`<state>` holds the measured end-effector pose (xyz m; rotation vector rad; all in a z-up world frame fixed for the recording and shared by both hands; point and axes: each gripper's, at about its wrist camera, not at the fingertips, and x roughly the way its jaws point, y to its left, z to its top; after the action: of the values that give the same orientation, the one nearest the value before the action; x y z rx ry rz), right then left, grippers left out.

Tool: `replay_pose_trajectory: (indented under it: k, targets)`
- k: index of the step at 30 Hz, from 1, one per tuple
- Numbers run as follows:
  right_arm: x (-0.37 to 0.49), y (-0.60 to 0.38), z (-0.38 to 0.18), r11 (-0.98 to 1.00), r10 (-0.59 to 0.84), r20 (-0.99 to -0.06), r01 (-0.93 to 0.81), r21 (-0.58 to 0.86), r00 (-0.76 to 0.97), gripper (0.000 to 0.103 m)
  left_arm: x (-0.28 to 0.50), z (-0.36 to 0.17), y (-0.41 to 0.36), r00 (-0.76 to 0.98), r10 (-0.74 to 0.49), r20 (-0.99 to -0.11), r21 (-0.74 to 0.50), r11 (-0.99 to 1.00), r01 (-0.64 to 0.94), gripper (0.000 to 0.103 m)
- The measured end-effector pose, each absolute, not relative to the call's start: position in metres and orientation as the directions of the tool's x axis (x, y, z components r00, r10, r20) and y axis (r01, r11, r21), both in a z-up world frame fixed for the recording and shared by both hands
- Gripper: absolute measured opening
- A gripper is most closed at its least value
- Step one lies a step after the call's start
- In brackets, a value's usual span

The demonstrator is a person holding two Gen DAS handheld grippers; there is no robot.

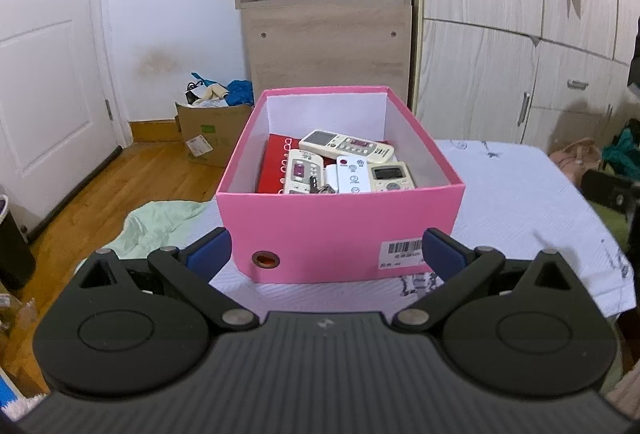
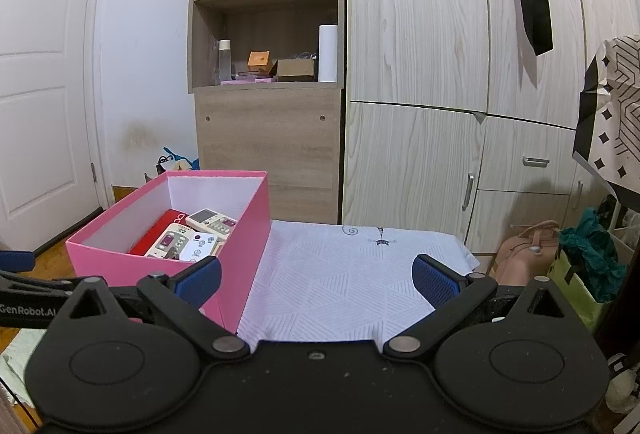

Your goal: Organize rigid objects

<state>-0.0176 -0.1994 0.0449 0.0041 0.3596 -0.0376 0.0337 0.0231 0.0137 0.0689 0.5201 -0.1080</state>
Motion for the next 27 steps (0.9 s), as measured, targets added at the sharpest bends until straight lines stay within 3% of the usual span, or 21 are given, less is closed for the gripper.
replay_pose_trajectory:
  k: [27]
  targets:
    - [-0.0145, -0.1992, 0.0423, 0.996, -0.070, -0.355, 0.085, 0.026, 0.932, 0.103, 0.0279, 0.0127, 0.0215, 0.872, -0.075, -0.483, 0.052, 0.992, 0.114, 0.103]
